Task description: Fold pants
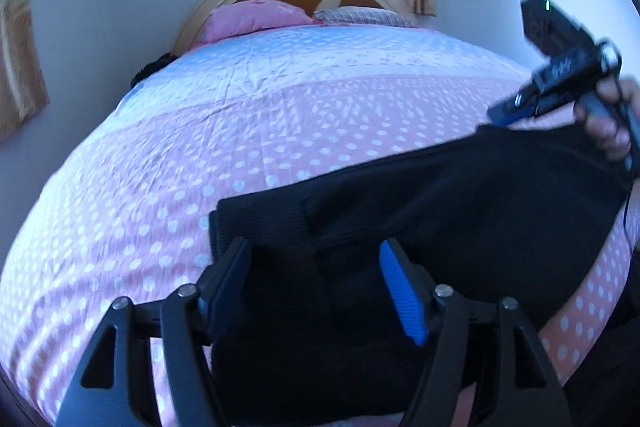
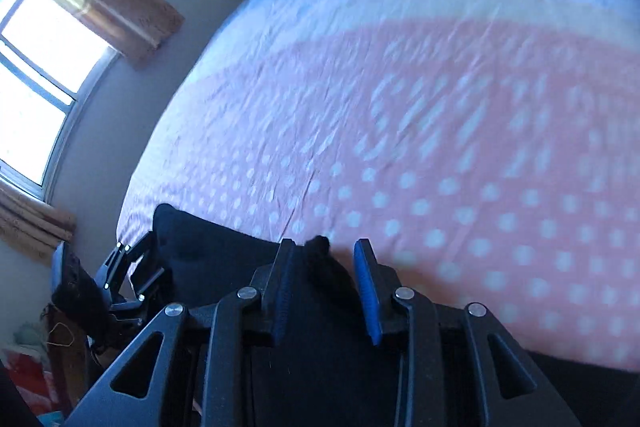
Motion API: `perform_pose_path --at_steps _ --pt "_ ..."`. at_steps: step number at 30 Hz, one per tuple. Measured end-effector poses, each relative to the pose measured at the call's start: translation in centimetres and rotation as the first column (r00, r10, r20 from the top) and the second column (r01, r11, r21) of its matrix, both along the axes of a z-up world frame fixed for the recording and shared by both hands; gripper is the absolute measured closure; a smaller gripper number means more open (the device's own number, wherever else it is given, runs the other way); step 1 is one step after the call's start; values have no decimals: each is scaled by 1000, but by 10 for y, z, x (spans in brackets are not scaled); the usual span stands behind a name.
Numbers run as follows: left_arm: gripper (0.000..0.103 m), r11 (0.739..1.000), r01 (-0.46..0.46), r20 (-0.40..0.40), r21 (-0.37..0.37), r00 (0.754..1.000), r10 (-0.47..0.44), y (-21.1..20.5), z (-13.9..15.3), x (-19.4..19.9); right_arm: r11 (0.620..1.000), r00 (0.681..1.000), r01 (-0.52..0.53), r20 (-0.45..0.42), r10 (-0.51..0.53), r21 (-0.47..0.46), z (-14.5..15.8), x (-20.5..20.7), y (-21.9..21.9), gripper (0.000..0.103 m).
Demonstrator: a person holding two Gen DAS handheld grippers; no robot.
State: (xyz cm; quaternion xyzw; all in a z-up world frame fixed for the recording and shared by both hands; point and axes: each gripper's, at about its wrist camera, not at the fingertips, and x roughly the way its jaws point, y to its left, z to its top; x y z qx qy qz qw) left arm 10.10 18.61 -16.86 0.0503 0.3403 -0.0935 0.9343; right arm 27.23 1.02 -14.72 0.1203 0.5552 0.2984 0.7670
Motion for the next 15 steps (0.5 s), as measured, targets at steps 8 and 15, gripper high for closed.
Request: perform_pose_path --at_steps 8,15 --pt "33 999 -48 -13 -18 999 47 19 3 2 997 998 36 44 -33 -61 2 7 9 99" --pt "31 999 -44 -12 -13 999 44 23 2 3 999 995 17 103 -13 -39 18 -15 -7 76"
